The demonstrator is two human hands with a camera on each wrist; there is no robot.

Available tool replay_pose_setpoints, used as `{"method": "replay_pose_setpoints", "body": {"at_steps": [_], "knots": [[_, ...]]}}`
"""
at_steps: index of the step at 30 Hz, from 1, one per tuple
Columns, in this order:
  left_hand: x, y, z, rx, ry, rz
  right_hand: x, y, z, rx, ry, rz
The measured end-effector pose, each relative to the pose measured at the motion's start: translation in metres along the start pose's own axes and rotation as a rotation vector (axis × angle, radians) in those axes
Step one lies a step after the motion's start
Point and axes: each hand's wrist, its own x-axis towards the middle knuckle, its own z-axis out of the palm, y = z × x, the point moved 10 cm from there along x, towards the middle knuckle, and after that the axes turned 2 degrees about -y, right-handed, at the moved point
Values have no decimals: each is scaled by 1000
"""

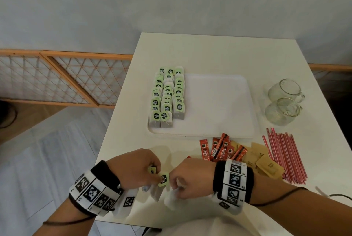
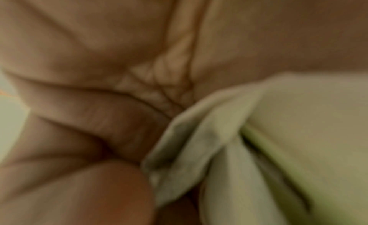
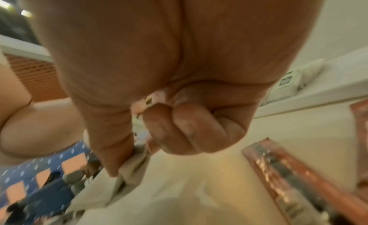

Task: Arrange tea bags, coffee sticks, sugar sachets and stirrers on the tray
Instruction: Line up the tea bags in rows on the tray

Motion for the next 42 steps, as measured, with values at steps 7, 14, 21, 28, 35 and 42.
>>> {"method": "replay_pose_setpoints", "body": {"at_steps": [7, 14, 21, 28, 35, 42], "knots": [[13, -7, -26, -161, 222, -7, -26, 33, -46, 301, 215, 85], [31, -19, -54, -435, 427, -48, -35, 69, -92, 440, 607, 182], [43, -7, -73, -518, 556, 20, -28, 83, -117, 384, 821, 263], [50, -4, -79, -516, 547, 31, -15, 67, -114, 297, 785, 172], [49, -6, -84, -454, 586, 104, -14, 58, -109, 274, 731, 136], [53, -10, -80, -371, 596, 153, -9, 85, -103, 484, 670, 228]]}}
